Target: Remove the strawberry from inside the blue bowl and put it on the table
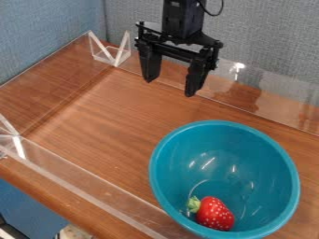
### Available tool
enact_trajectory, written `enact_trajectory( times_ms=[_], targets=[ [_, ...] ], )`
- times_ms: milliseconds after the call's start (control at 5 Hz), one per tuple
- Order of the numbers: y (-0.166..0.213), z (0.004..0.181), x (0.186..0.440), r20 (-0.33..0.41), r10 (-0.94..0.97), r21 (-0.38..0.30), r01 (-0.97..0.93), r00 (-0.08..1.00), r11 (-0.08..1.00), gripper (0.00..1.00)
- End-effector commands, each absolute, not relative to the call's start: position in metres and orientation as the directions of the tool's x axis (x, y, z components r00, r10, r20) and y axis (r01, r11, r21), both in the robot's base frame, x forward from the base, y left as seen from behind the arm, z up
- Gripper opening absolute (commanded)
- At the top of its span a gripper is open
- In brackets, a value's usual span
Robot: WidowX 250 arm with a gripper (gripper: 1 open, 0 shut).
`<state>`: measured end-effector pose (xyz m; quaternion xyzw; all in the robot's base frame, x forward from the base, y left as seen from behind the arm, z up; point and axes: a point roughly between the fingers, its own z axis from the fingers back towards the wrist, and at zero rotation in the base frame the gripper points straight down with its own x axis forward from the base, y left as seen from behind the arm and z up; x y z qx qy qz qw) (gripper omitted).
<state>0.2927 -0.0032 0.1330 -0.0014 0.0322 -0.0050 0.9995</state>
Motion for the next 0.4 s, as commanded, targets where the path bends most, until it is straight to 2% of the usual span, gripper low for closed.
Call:
enact_trajectory(
  times_ms=[0, 200],
  targets=[
    [-0.012, 0.130, 0.285, -0.064, -0.041, -0.013, 0.040, 0.997, 0.999, 1.00],
    [-0.032, 0.117, 0.266, -0.084, -0.106, -0.037, 0.103, 0.991, 0.994, 1.00]
  ],
)
